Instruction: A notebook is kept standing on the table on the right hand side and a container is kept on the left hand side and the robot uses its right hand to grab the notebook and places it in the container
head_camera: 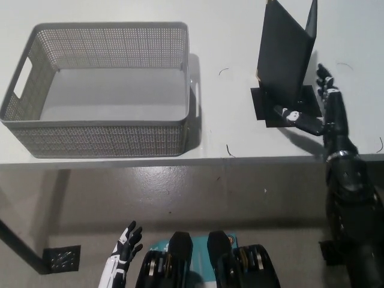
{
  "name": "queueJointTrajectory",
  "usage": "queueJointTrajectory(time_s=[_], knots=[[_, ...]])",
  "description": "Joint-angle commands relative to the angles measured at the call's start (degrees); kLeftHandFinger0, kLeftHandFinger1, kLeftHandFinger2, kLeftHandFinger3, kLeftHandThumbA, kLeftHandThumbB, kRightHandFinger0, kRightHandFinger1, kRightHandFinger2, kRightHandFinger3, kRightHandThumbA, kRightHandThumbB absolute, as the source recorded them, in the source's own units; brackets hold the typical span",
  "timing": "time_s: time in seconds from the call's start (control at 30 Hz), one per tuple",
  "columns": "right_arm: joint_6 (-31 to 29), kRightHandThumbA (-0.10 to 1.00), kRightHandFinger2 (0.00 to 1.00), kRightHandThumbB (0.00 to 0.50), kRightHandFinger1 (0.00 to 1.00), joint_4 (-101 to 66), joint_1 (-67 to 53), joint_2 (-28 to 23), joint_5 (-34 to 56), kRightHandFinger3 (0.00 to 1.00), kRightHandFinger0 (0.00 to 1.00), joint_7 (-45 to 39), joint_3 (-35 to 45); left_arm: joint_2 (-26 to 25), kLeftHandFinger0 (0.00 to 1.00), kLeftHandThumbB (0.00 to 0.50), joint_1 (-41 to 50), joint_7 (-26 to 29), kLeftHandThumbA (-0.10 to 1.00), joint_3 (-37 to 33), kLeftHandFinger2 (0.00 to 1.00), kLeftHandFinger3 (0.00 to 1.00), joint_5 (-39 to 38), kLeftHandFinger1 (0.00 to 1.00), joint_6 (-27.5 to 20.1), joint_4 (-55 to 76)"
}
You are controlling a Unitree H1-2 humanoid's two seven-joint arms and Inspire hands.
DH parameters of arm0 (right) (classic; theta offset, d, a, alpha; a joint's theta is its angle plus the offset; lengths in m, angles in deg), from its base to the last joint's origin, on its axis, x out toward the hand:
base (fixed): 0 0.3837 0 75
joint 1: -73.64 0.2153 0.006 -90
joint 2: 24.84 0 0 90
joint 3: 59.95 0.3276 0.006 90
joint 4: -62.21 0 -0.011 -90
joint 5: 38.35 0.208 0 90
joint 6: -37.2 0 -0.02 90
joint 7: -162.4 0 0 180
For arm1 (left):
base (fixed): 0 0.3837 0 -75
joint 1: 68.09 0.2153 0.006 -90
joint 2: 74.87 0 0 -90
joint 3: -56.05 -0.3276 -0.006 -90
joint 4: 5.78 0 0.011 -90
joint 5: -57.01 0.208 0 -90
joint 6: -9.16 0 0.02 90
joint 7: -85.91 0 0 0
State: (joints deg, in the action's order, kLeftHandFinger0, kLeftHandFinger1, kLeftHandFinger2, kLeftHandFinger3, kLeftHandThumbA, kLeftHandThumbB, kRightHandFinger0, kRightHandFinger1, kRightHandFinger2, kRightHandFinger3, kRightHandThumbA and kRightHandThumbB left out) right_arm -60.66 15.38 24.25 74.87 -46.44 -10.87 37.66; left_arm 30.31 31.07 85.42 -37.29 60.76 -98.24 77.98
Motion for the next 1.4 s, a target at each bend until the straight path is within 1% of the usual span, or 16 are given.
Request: queueJointTrajectory(time_s=[0.0, 0.33, 0.47, 0.5, 0.53, 0.57, 0.7, 0.83, 0.87, 0.9, 0.93, 0.97, 1.03, 1.13, 1.2, 1.37], knots=[[-4.07, 1.0, 1.0, 0.459, 1.0, 10.22, 9.31, -1.54, 1.86, 1.0, 1.0, 3.17, 0.57, 0.14, 1.0, 0.199, 0.46, -0.25, 1.0, -0.43, 1.0, 1.0, -0.37, 1.0, -2.85, 0.29], [-2.47, 0.99, 1.0, 0.457, 1.0, 27.83, 23.67, -1.85, 5.04, 1.0, 1.0, 5.27, 2.02, 0.03, 1.0, 0.222, 1.22, -0.8, 1.0, -1.3, 1.0, 1.0, -0.1, 1.0, -3.8, -0.12], [-3.11, 0.74, 0.97, 0.416, 0.87, 32.72, 28.05, -1.61, 6.95, 1.0, 0.91, 12.13, 4.92, -0.01, 1.0, 0.209, 1.41, -0.81, 1.0, -1.75, 1.0, 1.0, 0.24, 1.0, -4.34, -0.24], [-1.41, 0.53, 0.46, 0.366, 0.37, 34.49, 30.2, -1.55, 7.68, 0.6, 0.38, 16.91, 6.23, -0.1, 1.0, 0.21, 1.47, -0.94, 1.0, -1.88, 1.0, 1.0, 0.18, 1.0, -4.55, -0.37], [-2.51, 0.27, 0.36, 0.239, 0.28, 34.79, 30.99, -1.31, 8.82, 0.21, 0.21, 19.06, 7.58, -0.19, 1.0, 0.215, 1.4, -0.9, 1.0, -1.8, 1.0, 1.0, 0.19, 1.0, -4.43, -0.26], [-3.8, 0.02, 0.17, 0.224, 0.1, 34.76, 31.33, -1.11, 9.77, 0.09, 0.06, 19.88, 8.64, -0.26, 1.0, 0.225, 1.34, -0.8, 1.0, -1.71, 1.0, 1.0, 0.3, 1.0, -4.41, -0.22], [-6.71, -0.1, 0.39, 0.098, 0.0, 33.92, 31.19, -0.65, 10.09, 0.45, 0.0, 18.97, 9.42, -0.36, 1.0, 0.224, 1.11, -1.02, 1.0, -1.53, 1.0, 1.0, -0.37, 1.0, -4.68, -0.47], [-8.47, -0.1, 0.5, 0.112, 0.03, 33.39, 30.26, -0.3, 10.0, 0.53, 0.0, 20.18, 9.3, -0.55, 1.0, 0.21, 1.0, -0.94, 1.0, -1.46, 1.0, 1.0, -0.02, 1.0, -4.7, -0.84], [-7.27, -0.1, 0.58, 0.122, 0.11, 33.56, 30.14, -0.35, 10.09, 0.61, 0.0, 21.17, 9.42, -0.66, 1.0, 0.206, 1.09, -0.95, 1.0, -1.49, 1.0, 1.0, 0.12, 1.0, -4.79, -0.8], [-6.45, -0.1, 0.8, 0.159, 0.49, 33.7, 29.99, -0.3, 10.29, 0.67, 0.33, 22.57, 9.68, -0.72, 1.0, 0.197, 1.22, -1.02, 1.0, -1.48, 1.0, 1.0, -0.05, 1.0, -4.97, -0.69], [-6.5, -0.1, 0.77, 0.148, 0.53, 33.82, 29.82, -0.2, 10.34, 0.68, 0.42, 23.38, 9.69, -0.65, 1.0, 0.204, 1.36, -0.94, 1.0, -1.41, 1.0, 1.0, -0.19, 1.0, -5.09, -0.69], [-7.31, -0.1, 0.56, 0.122, 0.25, 33.57, 29.47, -0.04, 12.14, 0.68, 0.16, 22.18, 11.07, -0.7, 1.0, 0.201, 1.51, -1.15, 1.0, -1.35, 1.0, 1.0, -0.73, 1.0, -5.1, -0.69], [-7.73, -0.1, 0.59, 0.091, 0.04, 33.18, 28.78, -0.12, 13.72, 0.64, 0.0, 20.45, 12.27, -0.69, 1.0, 0.195, 1.7, -1.24, 1.0, -1.31, 1.0, 1.0, -1.12, 1.0, -5.04, -0.77], [-9.16, -0.1, 0.64, 0.062, 0.09, 32.57, 28.19, -0.06, 17.33, 0.81, 0.0, 17.32, 15.57, -0.71, 1.0, 0.184, 2.01, -1.62, 1.0, -1.34, 1.0, 1.0, -1.85, 1.0, -5.27, -0.9], [-10.44, -0.1, 0.66, 0.057, 0.19, 30.83, 28.22, 0.16, 21.53, 0.77, 0.0, 13.44, 19.12, -0.79, 1.0, 0.2, 2.46, -1.7, 1.0, -1.25, 1.0, 1.0, -1.94, 1.0, -4.98, -0.51], [-3.36, -0.1, 0.69, 0.063, 0.13, 15.24, 30.12, 3.36, 30.59, 0.73, 0.0, 9.18, 24.89, -0.83, 1.0, 0.177, 2.41, -1.77, 1.0, -1.01, 1.0, 1.0, -2.21, 1.0, -5.17, -0.83]])
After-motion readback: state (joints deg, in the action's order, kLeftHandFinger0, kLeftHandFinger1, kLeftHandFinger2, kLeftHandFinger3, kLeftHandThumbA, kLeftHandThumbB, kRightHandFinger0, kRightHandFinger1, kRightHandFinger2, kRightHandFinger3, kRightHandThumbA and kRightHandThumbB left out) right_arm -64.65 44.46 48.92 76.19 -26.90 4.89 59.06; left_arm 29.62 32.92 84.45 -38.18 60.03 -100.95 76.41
